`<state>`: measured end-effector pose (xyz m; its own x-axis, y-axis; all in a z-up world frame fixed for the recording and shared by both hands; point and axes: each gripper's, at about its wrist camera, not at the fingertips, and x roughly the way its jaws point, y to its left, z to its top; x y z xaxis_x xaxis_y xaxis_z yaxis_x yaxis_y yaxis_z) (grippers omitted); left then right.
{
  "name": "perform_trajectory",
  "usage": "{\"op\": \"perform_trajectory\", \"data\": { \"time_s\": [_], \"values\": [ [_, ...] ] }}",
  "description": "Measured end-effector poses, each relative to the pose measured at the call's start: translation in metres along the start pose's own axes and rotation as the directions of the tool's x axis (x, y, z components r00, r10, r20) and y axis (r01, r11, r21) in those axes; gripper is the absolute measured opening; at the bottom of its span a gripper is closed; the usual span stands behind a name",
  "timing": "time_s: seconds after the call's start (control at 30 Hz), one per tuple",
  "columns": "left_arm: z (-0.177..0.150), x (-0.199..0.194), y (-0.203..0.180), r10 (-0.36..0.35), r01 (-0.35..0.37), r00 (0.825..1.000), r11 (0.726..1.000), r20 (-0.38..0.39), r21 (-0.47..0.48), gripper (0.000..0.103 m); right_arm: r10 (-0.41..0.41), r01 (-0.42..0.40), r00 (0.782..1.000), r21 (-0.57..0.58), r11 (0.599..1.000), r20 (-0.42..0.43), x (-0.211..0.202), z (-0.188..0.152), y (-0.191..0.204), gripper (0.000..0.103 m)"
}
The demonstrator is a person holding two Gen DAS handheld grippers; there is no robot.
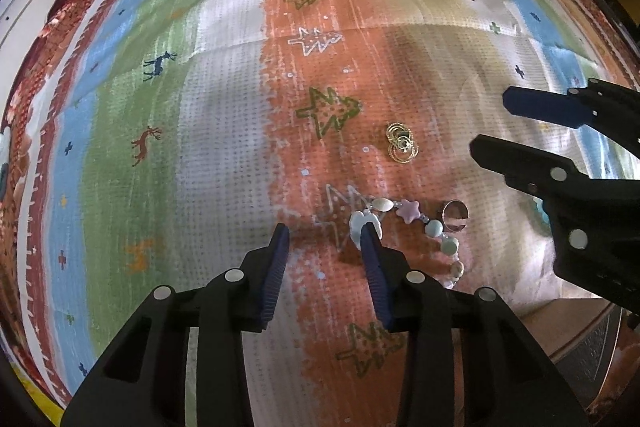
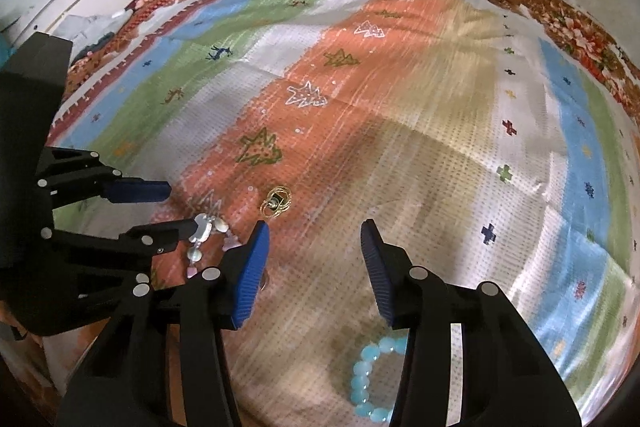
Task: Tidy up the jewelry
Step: 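Close left tool on the pearl star-charm bracelet while right tool closes on the gold ring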
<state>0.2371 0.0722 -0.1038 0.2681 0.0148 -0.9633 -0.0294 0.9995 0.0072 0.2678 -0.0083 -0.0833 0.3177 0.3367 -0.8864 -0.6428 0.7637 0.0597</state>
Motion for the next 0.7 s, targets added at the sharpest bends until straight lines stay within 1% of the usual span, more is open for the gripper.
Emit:
{"op": "perform_trajectory", "data": {
  "time_s": [0.17,0.4,0.63,0.7],
  "values": [
    [0.001,0.000,0.000,-0.011,0.011,1.000,1.000,-0.001,-0.003,0.037,0.001,-0.001,1.000,-0.017,1.000,-0.009,0.007,0.006,0.003,0.047],
    [0.004,0.000,0.003,-0.062,0.062,0.998,0.998,-0.009,-0.032,0.037,0.016,-0.017,1.000,-0.042,0.999,-0.023,0.014,0.011,0.009,0.047],
    [0.003,0.005,-0.003,-0.059,0.058,0.998,0.998,-0.015,-0.023,0.037,0.015,-0.018,0.999,-0.065,0.998,-0.037,0.022,0.015,0.014,0.047],
    [0.004,0.007,0.000,-0.083,0.082,0.996,0.996,-0.020,-0.042,0.037,0.015,-0.017,0.999,-0.063,0.998,-0.038,0.024,0.016,0.013,0.047]
  ]
}}
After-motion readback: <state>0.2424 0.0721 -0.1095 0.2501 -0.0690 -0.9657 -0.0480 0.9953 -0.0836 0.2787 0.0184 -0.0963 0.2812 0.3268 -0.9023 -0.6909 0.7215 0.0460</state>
